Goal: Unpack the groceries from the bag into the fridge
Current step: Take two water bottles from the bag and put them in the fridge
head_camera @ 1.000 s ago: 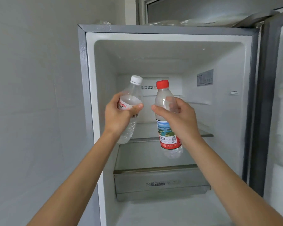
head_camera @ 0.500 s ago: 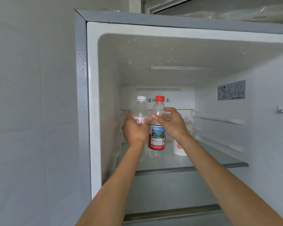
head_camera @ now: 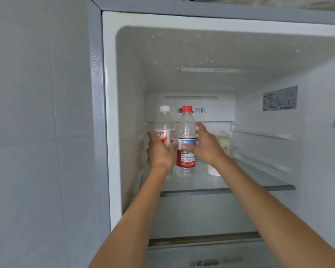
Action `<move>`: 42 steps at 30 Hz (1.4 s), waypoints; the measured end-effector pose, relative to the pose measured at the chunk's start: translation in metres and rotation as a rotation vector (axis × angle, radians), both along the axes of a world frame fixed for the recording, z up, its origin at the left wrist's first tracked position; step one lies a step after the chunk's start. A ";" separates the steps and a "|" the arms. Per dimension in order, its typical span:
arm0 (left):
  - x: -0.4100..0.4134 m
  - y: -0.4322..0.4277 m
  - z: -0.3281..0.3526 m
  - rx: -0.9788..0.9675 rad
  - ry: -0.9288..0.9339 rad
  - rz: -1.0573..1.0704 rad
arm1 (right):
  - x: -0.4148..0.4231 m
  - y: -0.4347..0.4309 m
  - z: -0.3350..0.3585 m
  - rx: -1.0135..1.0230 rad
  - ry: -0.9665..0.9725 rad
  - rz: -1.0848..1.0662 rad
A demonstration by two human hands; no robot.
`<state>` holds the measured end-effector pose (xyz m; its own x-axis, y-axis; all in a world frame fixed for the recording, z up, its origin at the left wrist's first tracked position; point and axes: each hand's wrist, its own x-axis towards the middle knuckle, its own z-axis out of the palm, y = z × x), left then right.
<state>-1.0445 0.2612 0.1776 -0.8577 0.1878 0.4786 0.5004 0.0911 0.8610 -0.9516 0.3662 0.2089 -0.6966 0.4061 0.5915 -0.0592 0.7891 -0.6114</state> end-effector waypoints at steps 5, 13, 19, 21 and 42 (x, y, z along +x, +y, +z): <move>0.037 -0.031 0.010 -0.185 0.026 0.046 | 0.024 0.007 -0.022 0.040 -0.025 -0.045; 0.137 -0.083 -0.006 -0.400 0.105 -0.009 | 0.100 0.001 -0.063 0.063 0.022 -0.046; 0.193 -0.108 -0.048 -0.521 0.103 -0.018 | 0.170 -0.034 -0.106 0.038 0.000 0.012; 0.206 -0.113 -0.059 -0.538 0.098 -0.033 | 0.195 -0.039 -0.114 0.047 -0.013 -0.001; 0.262 -0.087 -0.093 -0.630 0.204 -0.422 | 0.357 -0.045 -0.121 0.027 -0.211 -0.302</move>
<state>-0.7821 0.1740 0.0843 -0.5603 0.7664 0.3142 0.7438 0.2987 0.5979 -0.5945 0.3214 0.0877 -0.6556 0.5980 0.4611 0.3040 0.7680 -0.5637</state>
